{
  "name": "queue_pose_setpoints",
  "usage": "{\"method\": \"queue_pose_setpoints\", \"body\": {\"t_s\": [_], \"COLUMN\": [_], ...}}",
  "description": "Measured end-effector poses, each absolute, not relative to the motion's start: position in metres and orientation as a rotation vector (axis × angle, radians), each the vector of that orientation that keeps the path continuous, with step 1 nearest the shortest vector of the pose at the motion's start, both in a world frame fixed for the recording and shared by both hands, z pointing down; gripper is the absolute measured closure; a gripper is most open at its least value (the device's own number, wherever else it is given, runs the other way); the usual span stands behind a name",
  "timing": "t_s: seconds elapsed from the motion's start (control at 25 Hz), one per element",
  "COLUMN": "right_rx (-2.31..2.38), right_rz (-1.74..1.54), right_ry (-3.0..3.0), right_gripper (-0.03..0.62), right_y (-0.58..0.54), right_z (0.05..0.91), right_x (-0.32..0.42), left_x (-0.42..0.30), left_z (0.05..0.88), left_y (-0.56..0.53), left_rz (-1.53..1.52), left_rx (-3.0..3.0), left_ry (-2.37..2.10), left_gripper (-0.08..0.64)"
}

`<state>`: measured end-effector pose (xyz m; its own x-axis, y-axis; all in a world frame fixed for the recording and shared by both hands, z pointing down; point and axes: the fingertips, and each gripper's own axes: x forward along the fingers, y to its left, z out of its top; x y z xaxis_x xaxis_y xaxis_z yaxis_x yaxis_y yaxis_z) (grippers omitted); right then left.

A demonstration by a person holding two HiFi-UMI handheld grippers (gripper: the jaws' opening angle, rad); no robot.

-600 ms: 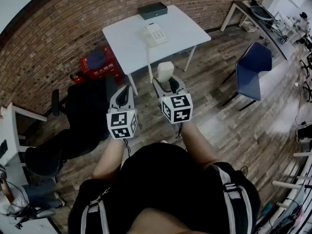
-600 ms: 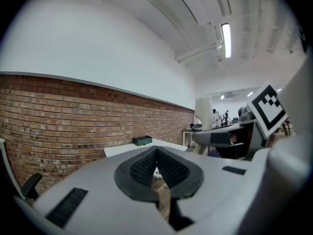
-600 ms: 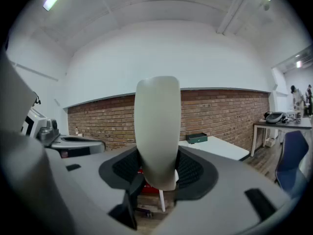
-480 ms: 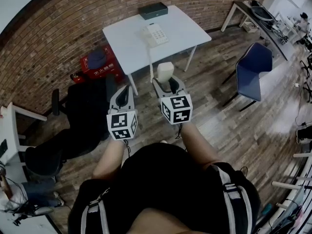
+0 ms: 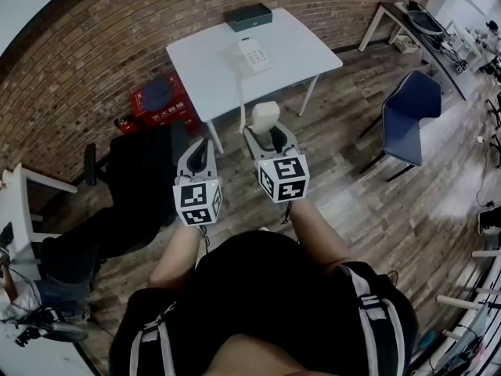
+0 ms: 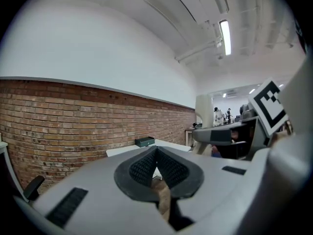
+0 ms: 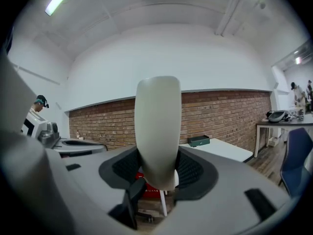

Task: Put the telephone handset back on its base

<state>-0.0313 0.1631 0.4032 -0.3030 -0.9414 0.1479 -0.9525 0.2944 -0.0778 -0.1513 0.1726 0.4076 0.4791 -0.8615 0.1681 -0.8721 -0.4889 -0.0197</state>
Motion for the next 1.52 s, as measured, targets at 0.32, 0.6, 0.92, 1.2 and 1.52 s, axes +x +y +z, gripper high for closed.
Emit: {"method": "queue_pose_setpoints", "body": {"t_s": [0.32,0.6,0.92,1.2,1.52], "right_rx": [1.779,1.711,1.728,1.716,1.696], "right_rz": [0.205,0.15,0.161,0.155,0.172], "right_ry": [-2.527,-2.554,-2.539,-2.494,-2.475], "right_gripper": [0.394,0.394,0.394,0.394,0.394], "right_y": [0.148,0.133,0.116,0.082,0.021], "right_z": [0.403,0.399,0.404,0.42,0.426], "right_x": [-0.01,0.013,0.027,0.035,0.049], "left_x": [-0.13,-0.101,-0.086,-0.077,-0.059], "left_z": [0.415,0.41,0.413,0.43,0.432], "left_y": [0.16,0.148,0.128,0.087,0.021], "left_rz": [0.274,0.233,0.236,0.207,0.17], "left_rx": [2.626,2.612,2.648,2.641,2.638], "left_ry": [-1.584,-1.598,-1.58,-1.547,-1.524], "left_gripper": [0.558,0.558,0.558,0.558,0.558]}}
